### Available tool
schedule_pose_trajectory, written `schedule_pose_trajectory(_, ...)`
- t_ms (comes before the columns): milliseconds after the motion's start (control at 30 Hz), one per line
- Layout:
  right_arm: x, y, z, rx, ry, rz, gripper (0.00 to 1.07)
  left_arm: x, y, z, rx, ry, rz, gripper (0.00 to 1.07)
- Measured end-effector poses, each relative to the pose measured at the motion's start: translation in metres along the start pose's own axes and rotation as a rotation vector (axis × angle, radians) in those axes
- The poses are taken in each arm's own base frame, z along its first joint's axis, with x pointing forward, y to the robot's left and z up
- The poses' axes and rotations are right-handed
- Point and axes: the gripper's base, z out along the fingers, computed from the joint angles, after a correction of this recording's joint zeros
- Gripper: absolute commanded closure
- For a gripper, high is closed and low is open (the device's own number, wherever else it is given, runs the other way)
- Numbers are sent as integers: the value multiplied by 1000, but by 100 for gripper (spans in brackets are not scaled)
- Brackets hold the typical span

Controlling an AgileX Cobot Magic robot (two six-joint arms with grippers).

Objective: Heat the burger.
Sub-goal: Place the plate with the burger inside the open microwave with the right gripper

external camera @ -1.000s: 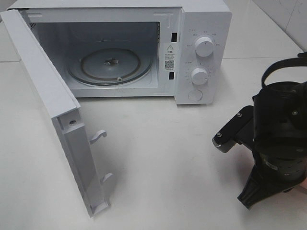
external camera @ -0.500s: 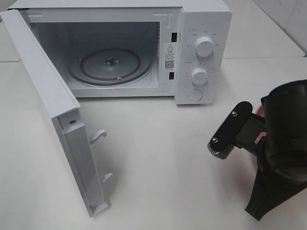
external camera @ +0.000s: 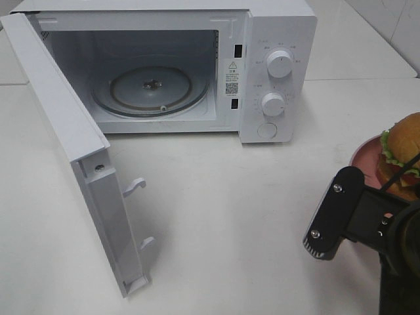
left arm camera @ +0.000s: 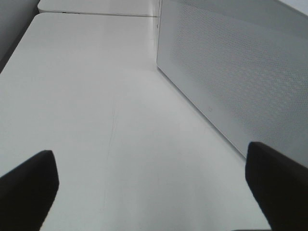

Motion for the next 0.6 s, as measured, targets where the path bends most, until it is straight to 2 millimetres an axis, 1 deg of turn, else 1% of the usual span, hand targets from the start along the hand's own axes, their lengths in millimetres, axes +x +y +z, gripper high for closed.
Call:
schedule_pose_trajectory(167, 6, 2, -1, -1, -19, -48, 107, 0, 0, 0, 0, 0, 0, 9)
schedule_pose_trajectory(300, 7, 2, -2, -1, -21, -98, 107, 0, 0, 0, 0, 0, 0, 9)
schedule_pose_trajectory(367, 6, 2, -2, -5, -30, -151, 107, 0, 0, 0, 0, 0, 0, 9)
schedule_pose_trajectory(467, 4, 3, -2, -15, -46, -178, 107, 0, 0, 0, 0, 0, 0, 9)
schedule_pose_trajectory(600, -1, 6, -2, -39, -112, -234, 107, 0, 0, 0, 0, 0, 0, 9)
